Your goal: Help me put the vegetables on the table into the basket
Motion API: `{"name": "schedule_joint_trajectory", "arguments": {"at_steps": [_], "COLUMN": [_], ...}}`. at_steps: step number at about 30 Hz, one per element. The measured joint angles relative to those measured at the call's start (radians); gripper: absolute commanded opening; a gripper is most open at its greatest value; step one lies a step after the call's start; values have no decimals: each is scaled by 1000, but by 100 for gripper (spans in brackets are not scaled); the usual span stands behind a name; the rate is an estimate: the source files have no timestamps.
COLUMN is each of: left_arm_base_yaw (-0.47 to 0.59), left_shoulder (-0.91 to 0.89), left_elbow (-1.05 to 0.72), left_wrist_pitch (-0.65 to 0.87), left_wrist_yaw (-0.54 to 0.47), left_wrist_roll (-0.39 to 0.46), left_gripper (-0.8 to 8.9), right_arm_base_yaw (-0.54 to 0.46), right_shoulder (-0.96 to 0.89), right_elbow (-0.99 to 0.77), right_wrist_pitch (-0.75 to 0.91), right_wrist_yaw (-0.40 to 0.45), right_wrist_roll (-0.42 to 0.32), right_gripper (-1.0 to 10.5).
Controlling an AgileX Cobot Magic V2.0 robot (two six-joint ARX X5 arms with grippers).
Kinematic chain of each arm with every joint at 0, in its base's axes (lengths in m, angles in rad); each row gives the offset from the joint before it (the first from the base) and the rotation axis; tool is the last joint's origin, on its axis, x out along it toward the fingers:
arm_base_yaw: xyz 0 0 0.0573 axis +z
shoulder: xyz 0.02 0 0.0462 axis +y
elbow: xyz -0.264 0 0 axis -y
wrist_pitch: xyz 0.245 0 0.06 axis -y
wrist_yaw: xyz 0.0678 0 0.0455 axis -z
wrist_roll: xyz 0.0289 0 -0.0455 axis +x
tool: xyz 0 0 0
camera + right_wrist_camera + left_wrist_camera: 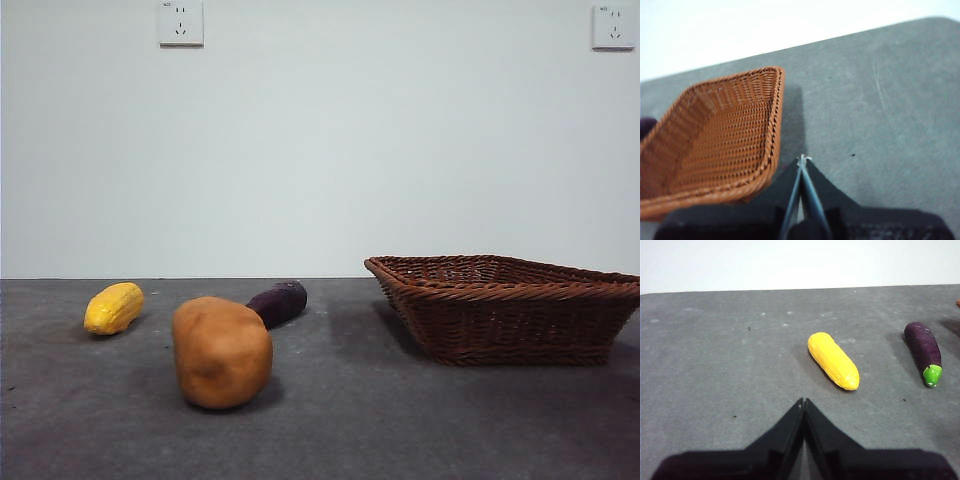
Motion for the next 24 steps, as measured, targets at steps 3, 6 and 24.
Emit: {"name": "schedule_joint_trajectory", "arguments": {"at_steps": [3,6,24], "left_arm_base_yaw": [0,0,0], "left_shoulder": [0,0,194], "left_elbow": [0,0,57], "left_wrist_pitch": [1,18,69], "left_wrist_yaw": [0,0,1], "left_wrist_roll": [0,0,-56], "left_gripper": [-4,-4,-4], "right_arm_base_yaw": [0,0,0], "right_shoulder": [0,0,300], "right_elbow": [0,0,175], "right_wrist_pitch": [0,0,-13], "right_wrist_yaw": [0,-2,-39], "right_wrist_roll": [78,127,190], "right_gripper": [-3,-4,-9]}}
